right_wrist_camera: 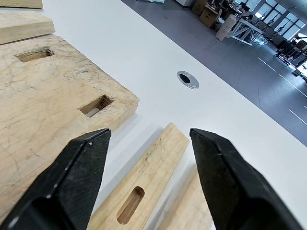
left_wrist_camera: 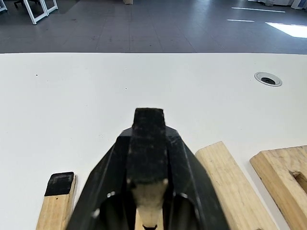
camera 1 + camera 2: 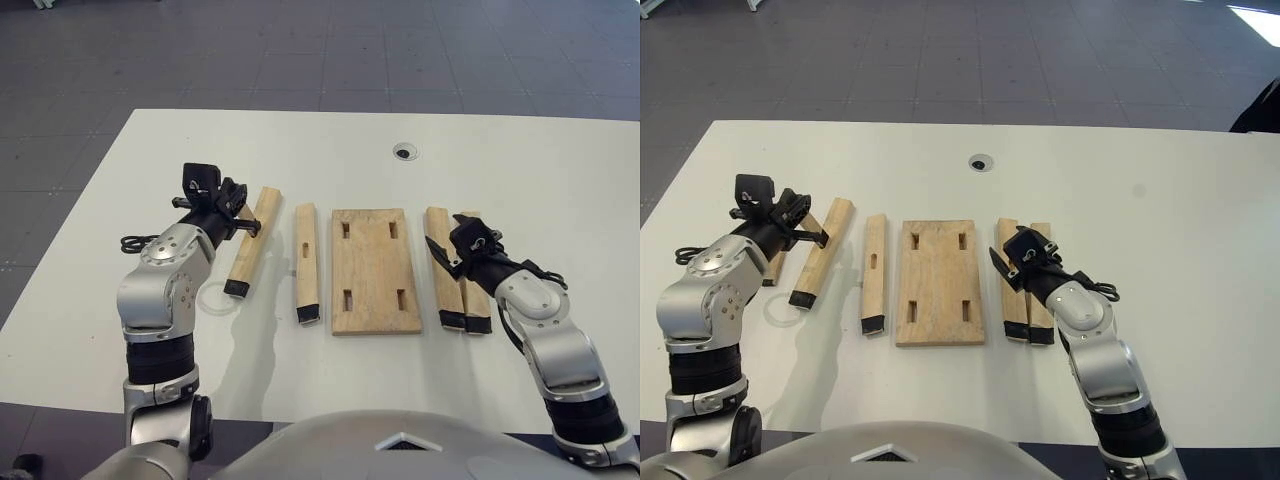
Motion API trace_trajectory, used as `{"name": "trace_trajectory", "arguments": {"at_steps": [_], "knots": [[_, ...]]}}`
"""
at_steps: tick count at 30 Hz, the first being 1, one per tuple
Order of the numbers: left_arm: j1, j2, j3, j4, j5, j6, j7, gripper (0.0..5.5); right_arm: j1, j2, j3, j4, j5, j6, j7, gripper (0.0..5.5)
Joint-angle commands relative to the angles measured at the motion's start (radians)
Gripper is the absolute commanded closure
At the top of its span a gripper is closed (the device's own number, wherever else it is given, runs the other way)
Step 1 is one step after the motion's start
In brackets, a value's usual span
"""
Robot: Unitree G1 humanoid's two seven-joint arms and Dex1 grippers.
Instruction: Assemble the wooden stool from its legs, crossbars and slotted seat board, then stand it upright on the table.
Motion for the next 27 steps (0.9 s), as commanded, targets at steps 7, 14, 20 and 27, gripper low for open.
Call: {"name": "trace_trajectory", "arguments": {"at_steps": [7, 14, 20, 27], "knots": [[-0.021, -0.020, 0.001, 0.091, -0.014, 0.130, -0.001, 5.07, -0.003, -0.001, 0.005, -0.006, -0.016, -0.003, 0.001, 2.47], [-0.058, -0.006, 0.004, 0.117, -0.009, 0.112, -0.009, 5.07, -0.001, 0.004, 0.007, -0.006, -0.023, -0.003, 0.004, 2.47], [-0.107, -0.013, 0.023, 0.084, -0.019, 0.029, -0.013, 4.68, 0.011, 0.002, 0.012, -0.010, -0.024, -0.001, 0.007, 2.47], [-0.139, 0.012, 0.078, -0.015, -0.043, 0.051, -0.008, 3.55, 0.014, 0.000, 0.005, -0.013, -0.023, 0.004, 0.011, 2.47]]}}
